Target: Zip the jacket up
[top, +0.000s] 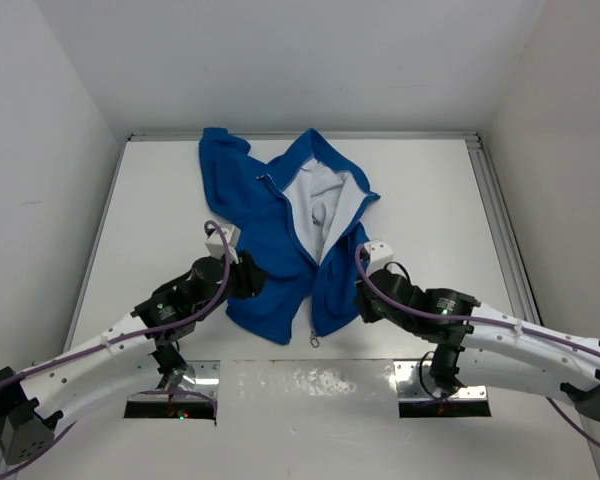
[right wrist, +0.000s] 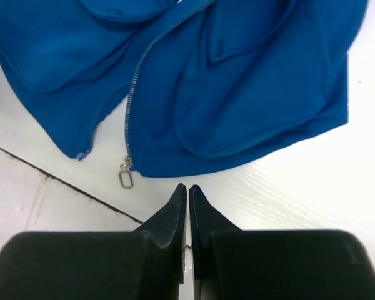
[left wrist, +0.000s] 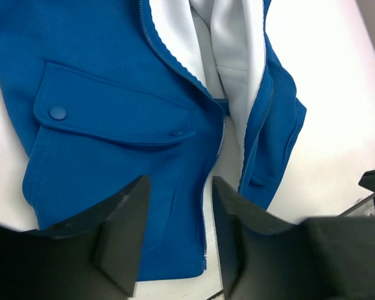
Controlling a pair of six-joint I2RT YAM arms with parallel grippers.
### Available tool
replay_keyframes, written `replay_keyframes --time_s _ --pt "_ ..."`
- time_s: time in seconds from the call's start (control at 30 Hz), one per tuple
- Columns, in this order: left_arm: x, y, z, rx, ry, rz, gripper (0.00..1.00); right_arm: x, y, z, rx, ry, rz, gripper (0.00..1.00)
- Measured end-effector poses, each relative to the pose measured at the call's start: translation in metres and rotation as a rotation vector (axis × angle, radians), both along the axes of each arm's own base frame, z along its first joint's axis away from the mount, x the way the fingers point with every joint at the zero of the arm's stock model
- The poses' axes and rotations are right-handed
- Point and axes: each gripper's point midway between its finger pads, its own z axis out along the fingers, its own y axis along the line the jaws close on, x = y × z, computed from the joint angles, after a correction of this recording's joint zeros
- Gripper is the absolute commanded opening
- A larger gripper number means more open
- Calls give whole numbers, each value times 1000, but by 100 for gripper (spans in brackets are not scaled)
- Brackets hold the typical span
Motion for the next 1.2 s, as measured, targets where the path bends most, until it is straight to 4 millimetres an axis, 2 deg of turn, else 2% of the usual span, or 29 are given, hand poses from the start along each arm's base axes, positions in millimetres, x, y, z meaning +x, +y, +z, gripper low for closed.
replay_keyframes --time_s 0.03,0.07,0.17,0.2,0.23,0.27,0.3,0.43,0.63,0.73,0.83,0.9,1.03,1.07,1.2 --pt "0 0 0 -2 0 1 37 0 -2 0 -5 -4 -5 8" --pt "0 0 0 -2 1 1 34 1 -4 2 -5 -10 -11 16" --pt "-1 0 -4 5 16 0 14 3 -9 6 -2 -29 -28 27" --pt "-1 -1 -6 10 22 -1 0 3 -10 7 -1 -34 -32 27" --pt "-1 -1 -10 18 29 -5 0 4 -11 8 -1 -38 -37 23" --pt "-2 -1 -13 25 39 -7 0 4 -13 8 -5 -41 -42 7" --pt "-2 -1 -17 38 50 -9 0 4 -14 7 -10 -44 -45 2" --pt "-6 -5 -39 108 99 -23 0 4 -19 3 -2 -47 -62 0" --pt "-29 -19 -79 251 183 -116 0 4 -24 -4 -21 -47 -81 0" --pt "-50 -29 -96 334 206 -195 12 5 -26 -8 -26 -48 -91 0" --pt "-71 -39 -110 411 220 -268 19 4 -29 -13 -34 -40 -96 0" --pt "-78 -40 -119 447 237 -283 23 3 -29 -14 -28 -37 -100 0" --pt "-78 -33 -127 479 255 -244 35 0 -25 -15 1 -23 -87 0" --pt "-77 -33 -127 477 254 -233 40 -2 -21 -15 15 -15 -78 0" --pt "-75 -33 -128 474 253 -210 49 -7 -4 -20 54 28 -29 1"
